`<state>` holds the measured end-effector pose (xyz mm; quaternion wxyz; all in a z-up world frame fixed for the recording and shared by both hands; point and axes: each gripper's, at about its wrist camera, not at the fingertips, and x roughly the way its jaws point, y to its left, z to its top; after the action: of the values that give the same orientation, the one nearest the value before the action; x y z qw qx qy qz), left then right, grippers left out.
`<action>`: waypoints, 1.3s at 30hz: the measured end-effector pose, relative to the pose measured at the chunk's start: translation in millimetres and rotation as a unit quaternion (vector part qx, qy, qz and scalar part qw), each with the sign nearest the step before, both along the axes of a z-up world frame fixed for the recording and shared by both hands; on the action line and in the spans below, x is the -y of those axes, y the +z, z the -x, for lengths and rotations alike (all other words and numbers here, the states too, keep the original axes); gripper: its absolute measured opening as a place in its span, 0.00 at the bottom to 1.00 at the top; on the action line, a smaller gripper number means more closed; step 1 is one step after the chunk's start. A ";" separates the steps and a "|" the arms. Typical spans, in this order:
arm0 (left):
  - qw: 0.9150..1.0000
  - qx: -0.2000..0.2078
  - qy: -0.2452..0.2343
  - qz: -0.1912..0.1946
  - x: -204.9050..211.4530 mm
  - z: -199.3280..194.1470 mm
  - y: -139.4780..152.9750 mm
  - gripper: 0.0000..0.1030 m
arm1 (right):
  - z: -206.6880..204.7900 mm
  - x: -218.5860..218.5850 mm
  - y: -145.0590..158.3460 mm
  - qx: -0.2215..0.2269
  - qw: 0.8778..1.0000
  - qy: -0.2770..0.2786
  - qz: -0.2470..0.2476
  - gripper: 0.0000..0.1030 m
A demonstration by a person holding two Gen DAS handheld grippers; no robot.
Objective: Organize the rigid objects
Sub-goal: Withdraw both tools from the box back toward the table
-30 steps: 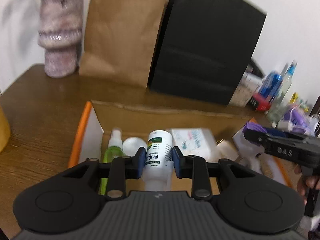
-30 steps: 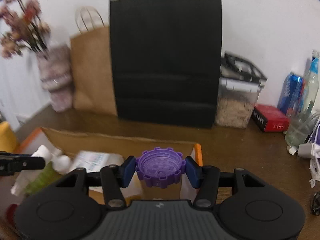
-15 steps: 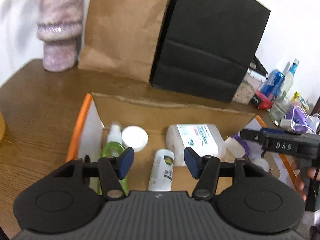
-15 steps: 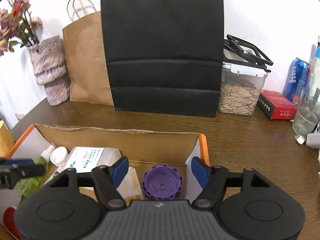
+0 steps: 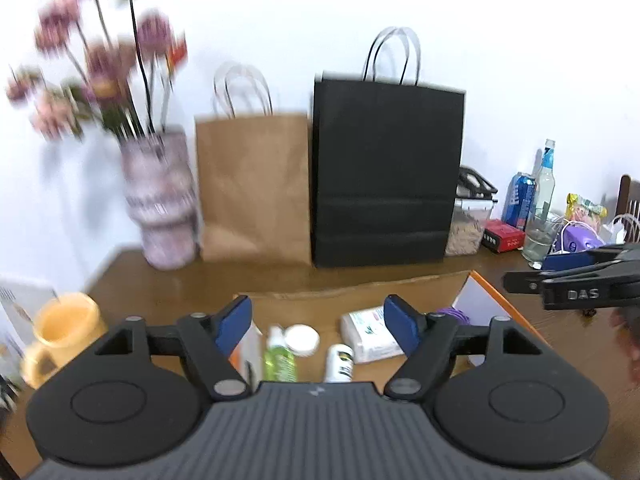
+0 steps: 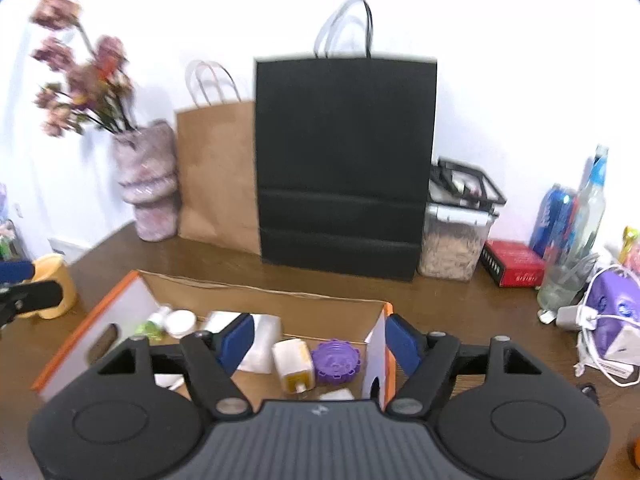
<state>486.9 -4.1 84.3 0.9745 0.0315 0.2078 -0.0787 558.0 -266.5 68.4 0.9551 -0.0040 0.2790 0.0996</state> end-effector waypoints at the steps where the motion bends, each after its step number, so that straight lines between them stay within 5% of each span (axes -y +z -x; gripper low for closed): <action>1: 1.000 0.020 0.002 -0.007 1.8 12.5 2.2 0.77 | 14.2 -1.3 2.7 0.016 1.000 0.003 0.000 0.71; 6: 0.989 0.143 0.026 -0.022 8.1 82.2 0.3 0.98 | 97.7 -11.4 4.4 0.155 0.988 0.010 0.000 0.88; 10: 0.983 0.182 0.030 0.005 10.4 122.1 -8.3 1.00 | 152.3 -18.6 -6.0 0.231 0.973 0.016 0.012 0.91; 29: 0.982 0.184 0.033 0.025 6.1 201.1 -9.5 1.00 | 226.1 -20.9 -16.4 0.204 0.979 0.020 -0.002 0.93; 39: 0.985 0.169 0.028 0.033 -13.9 288.1 -16.1 1.00 | 299.3 -13.0 -27.5 0.153 0.988 0.008 -0.008 0.93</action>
<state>198.8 9.8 68.2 0.9979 0.0068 0.0386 -0.0518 258.7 -253.5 41.0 0.9856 -0.0135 0.1289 0.1082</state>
